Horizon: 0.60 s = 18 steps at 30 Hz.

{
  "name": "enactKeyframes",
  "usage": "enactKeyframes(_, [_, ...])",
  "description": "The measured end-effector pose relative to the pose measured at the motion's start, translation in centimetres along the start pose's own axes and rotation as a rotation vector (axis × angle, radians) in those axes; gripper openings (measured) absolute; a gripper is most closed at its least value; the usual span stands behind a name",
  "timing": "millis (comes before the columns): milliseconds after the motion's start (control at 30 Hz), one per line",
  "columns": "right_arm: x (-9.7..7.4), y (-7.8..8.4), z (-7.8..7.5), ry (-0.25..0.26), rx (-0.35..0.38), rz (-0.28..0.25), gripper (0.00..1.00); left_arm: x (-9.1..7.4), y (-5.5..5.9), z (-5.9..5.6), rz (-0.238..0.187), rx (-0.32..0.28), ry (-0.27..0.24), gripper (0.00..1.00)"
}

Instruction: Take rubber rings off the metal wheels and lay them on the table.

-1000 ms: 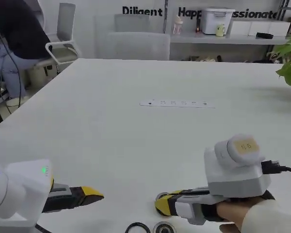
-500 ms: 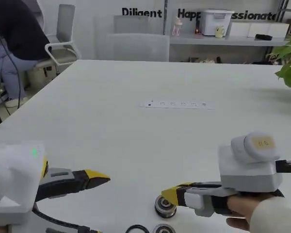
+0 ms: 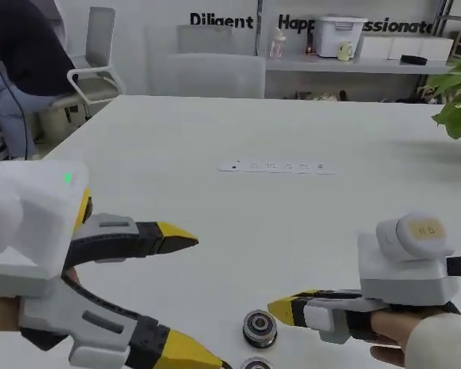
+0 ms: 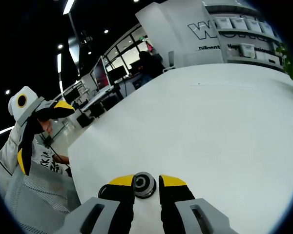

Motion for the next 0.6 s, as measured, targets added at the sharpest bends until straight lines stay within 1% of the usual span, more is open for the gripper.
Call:
enactKeyframes(167, [0.1,0.1,-0.1,-0.011,-0.007,0.001,0.2,0.9,-0.8,1.4,0.013,0.023,0.016,0.75])
enactKeyframes(233, [0.1,0.2,-0.1,-0.015,-0.017,0.004,0.21,1.3,-1.3,2.2,0.015,0.032,0.024,0.74])
enactKeyframes(267, [0.1,0.2,-0.1,-0.015,-0.022,0.006,0.21,1.4,-1.4,2.3,0.015,0.034,0.024,0.74])
enactKeyframes(367, [0.2,0.4,-0.1,-0.013,-0.044,0.015,0.22,2.2,-1.9,3.4,0.009,0.047,0.021,0.73])
enactKeyframes(400, [0.2,0.5,-0.1,-0.014,-0.047,0.016,0.22,2.4,-1.9,3.7,0.007,0.051,0.017,0.72])
enactKeyframes(467, [0.3,0.5,0.0,-0.019,-0.053,0.02,0.22,3.1,-2.0,4.5,0.003,0.064,-0.011,0.69])
enactKeyframes(500, [0.3,0.6,0.0,-0.021,-0.059,0.021,0.23,3.5,-1.9,5.0,-0.006,0.062,-0.031,0.67])
enactKeyframes(600, [0.4,0.8,0.1,-0.023,-0.081,0.03,0.23,4.5,-1.7,5.5,-0.029,0.054,-0.06,0.64])
Point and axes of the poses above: the centre of the closed fingertips' face, and the gripper's own axes: x roughly forward along the fingers, z roughly to its left, y roughly out of its underside, the point moved 6 cm from there along -x, roughly backward along the fingers, and after that the axes turned 9 degrees about y, right-handed, at the moved point
